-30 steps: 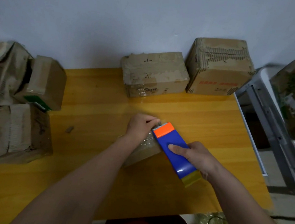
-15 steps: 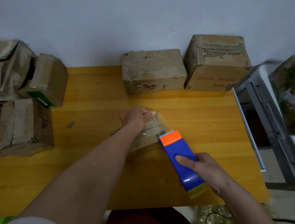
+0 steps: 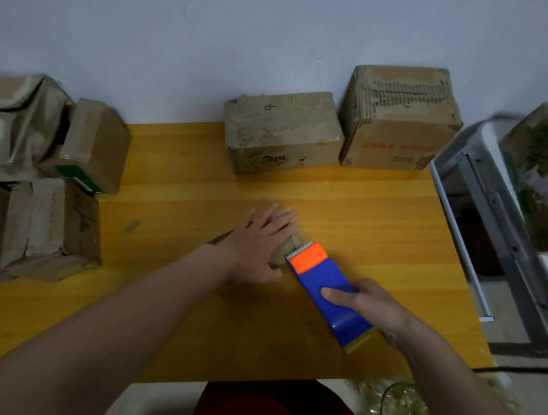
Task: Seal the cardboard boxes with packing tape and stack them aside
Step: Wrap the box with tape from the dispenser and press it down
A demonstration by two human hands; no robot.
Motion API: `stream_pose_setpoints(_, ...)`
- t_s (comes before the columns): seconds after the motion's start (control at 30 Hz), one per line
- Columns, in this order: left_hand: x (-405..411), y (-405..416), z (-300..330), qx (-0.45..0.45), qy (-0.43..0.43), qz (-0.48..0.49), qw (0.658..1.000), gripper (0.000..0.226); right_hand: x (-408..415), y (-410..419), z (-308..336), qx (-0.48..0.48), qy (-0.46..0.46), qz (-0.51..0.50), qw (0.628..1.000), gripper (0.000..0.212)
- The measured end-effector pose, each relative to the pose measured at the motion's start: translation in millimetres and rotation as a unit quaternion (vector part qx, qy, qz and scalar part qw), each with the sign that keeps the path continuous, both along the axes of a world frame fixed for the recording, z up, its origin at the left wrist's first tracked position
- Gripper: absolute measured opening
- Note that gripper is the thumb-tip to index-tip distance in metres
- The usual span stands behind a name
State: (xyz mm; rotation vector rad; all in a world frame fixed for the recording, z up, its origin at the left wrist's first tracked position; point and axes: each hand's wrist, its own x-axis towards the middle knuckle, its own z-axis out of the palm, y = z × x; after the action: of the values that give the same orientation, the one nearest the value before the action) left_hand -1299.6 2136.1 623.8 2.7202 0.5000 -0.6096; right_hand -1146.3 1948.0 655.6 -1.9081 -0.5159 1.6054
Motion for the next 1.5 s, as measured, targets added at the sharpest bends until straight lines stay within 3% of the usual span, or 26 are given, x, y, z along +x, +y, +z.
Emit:
stream_pose_setpoints(0.07, 1, -2, -3, 0.049, 0.033, -0.008, 0.998, 0.111, 3, 3, -1, 0.004, 0.006, 0.008, 1.0, 0.022)
stream_pose_setpoints(0.2, 7, 0, -8, 0.068, -0.006, 0.089, 0.994, 0.091, 2, 13, 3, 0.038, 0.016, -0.019, 0.999, 0.025)
stream_pose_setpoints(0.4, 9, -1, -12, 0.087, 0.002, 0.105, 0.991, 0.084, 13, -5, 7, 0.003, 0.002, 0.033, 0.999, 0.028)
stream_pose_setpoints(0.6, 12, -2, -12, 0.089, 0.001, 0.135, 0.987, 0.085, 18, -7, 11, -0.011, 0.0, 0.018, 1.0, 0.029)
stream_pose_setpoints(0.77, 14, -2, -7, 0.018, -0.014, 0.174, 0.984, 0.091, 22, 8, 4, -0.043, -0.054, 0.033, 0.997, 0.035)
stream_pose_setpoints(0.87, 19, -7, -7, -0.019, -0.047, 0.274, 0.96, 0.084, 19, 18, -3, -0.065, -0.085, 0.047, 0.993, 0.038)
stream_pose_setpoints(1.1, 31, -20, -16, 0.062, -0.05, 0.351, 0.933, 0.108, 11, 44, -7, -0.115, -0.193, 0.101, 0.969, 0.047)
stream_pose_setpoints(1.27, 32, -19, -14, 0.072, -0.054, 0.36, 0.929, 0.112, -4, 51, -14, -0.161, -0.335, 0.207, 0.905, 0.041)
stream_pose_setpoints(1.4, 36, -15, -14, 0.077, -0.055, 0.374, 0.923, 0.111, 0, 26, -24, -0.139, -0.369, 0.101, 0.913, 0.05)
stream_pose_setpoints(1.5, 43, -16, -13, 0.078, -0.042, 0.397, 0.914, 0.112, 8, 18, -27, -0.123, -0.442, 0.077, 0.885, 0.048)
